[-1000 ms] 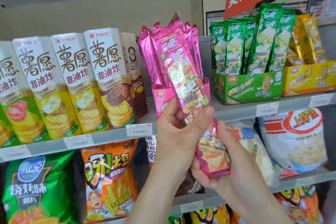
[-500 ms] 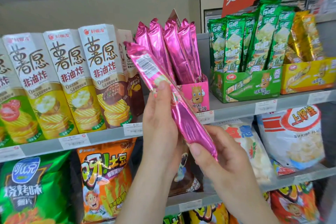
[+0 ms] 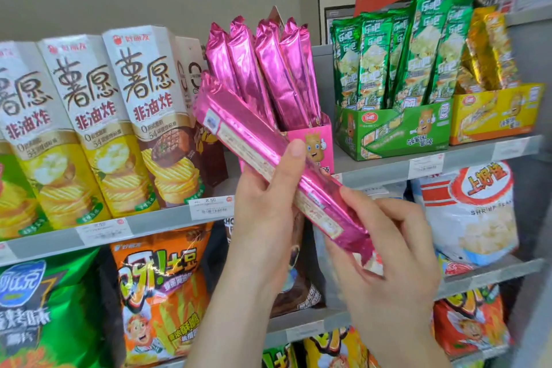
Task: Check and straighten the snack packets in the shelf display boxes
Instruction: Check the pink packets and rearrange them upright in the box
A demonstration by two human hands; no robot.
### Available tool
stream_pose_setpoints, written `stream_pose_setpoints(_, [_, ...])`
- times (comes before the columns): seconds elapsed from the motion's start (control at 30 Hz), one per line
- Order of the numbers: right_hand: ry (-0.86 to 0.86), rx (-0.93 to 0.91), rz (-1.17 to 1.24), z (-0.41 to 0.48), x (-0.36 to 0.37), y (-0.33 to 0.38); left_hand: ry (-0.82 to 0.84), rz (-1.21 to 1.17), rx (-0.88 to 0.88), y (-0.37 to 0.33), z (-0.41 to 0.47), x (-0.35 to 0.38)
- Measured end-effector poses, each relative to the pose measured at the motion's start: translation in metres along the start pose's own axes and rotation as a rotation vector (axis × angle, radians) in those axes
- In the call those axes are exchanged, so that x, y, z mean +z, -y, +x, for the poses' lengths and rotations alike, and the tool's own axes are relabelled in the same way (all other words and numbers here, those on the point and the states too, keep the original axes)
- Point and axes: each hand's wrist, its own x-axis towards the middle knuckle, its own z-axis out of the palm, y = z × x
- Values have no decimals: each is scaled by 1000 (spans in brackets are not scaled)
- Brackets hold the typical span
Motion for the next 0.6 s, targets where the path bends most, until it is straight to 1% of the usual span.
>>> stream_pose_setpoints(0.03, [15,-19,-1,0,-1,-2,15,14,17,1,-2,-2])
stream_pose_setpoints(0.1, [91,2,76,0,-4,-4,14,14,52,0,-2,-7])
stream_pose_setpoints(0.13, [141,45,144,1,-6,-3,1,19,79,-2,-1,-8])
stream_pose_setpoints(0.2, [207,186,309,1,-8,1,-1,8,118,-3,1,-9])
stream_pose_setpoints(0.23, [203,275,396,0,-7,5,7,-3,123,-4,1,-9])
stream_pose_setpoints(0.3, [128,428,568,2,-6,9,7,-16,131,-4,2,-10])
stream_pose_setpoints(0.37, [70,517,680,5,-7,10,-2,-41,138,-5,2,-12])
stream_pose_setpoints(0.43, [89,556,717,8,-11,8,-17,-77,127,-6,2,-12])
stream_pose_setpoints(0.5, [123,547,726,10,-15,7,-35,-99,103,-7,3,-13])
stream_pose_setpoints(0.53, [137,545,734,10,-15,6,-53,-83,98,-7,4,-13])
stream_pose_setpoints(0.6, [149,555,750,9,-17,6,-122,58,105,-7,6,-14])
